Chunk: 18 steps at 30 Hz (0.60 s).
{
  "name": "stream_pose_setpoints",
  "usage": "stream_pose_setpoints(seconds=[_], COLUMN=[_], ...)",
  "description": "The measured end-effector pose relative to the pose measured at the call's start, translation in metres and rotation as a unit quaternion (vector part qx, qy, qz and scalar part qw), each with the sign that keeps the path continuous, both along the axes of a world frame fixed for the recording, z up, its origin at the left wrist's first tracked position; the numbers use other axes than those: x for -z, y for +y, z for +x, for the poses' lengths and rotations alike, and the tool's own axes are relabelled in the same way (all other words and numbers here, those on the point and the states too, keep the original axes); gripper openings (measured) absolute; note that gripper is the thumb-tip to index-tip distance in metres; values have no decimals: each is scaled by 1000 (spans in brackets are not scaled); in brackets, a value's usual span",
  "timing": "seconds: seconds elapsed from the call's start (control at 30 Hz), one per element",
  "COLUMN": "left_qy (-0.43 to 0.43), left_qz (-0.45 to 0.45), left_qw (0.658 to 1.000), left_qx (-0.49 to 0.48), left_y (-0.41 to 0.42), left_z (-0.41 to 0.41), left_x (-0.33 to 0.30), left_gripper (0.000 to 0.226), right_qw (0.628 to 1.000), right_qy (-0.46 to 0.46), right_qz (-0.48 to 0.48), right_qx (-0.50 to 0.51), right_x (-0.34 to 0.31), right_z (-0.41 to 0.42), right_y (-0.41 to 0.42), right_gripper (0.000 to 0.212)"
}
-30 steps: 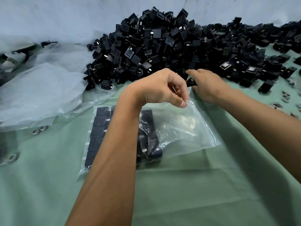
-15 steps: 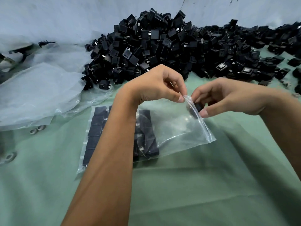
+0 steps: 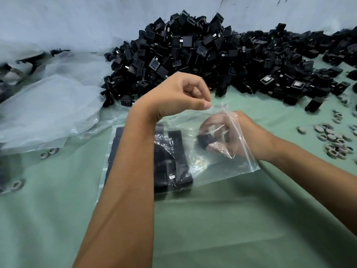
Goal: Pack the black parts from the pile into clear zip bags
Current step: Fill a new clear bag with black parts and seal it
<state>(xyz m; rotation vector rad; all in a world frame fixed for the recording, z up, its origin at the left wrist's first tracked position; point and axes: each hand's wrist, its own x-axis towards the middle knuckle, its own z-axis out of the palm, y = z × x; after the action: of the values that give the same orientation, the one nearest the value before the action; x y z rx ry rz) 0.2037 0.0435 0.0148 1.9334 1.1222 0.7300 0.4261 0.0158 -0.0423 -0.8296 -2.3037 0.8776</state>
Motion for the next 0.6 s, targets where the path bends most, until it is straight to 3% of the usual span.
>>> stream_pose_setpoints(seconds=[0.07,0.17,0.27,0.47,0.53,0.6], left_qy=[51,84,97,121,116,117], left_qz=[-7,-27,-47,-79,-87,-97], left_qw=[998,991,988,984,984,982], left_qx=[-43,-101,-112,-102,-108,-116], left_y=[4,7,9,11,13,13], left_z=[-21,-46,-55,-60,-60,-59], left_x=[4,13,20,30,32,33], left_gripper=[11,8,10,7,7,9], right_qw=[1000,996,999,977,986,984], right_qy=[-6,49,11,209,166,43], right_qz=[2,-73,11,-50,8,168], right_qx=[-2,17,40,-10,-18,38], right_x=[6,7,13,38,44,50], right_z=[6,6,-6,-19,-18,-16], right_y=[3,5,3,1,6,14], right_gripper=[22,20,16,11,17,19])
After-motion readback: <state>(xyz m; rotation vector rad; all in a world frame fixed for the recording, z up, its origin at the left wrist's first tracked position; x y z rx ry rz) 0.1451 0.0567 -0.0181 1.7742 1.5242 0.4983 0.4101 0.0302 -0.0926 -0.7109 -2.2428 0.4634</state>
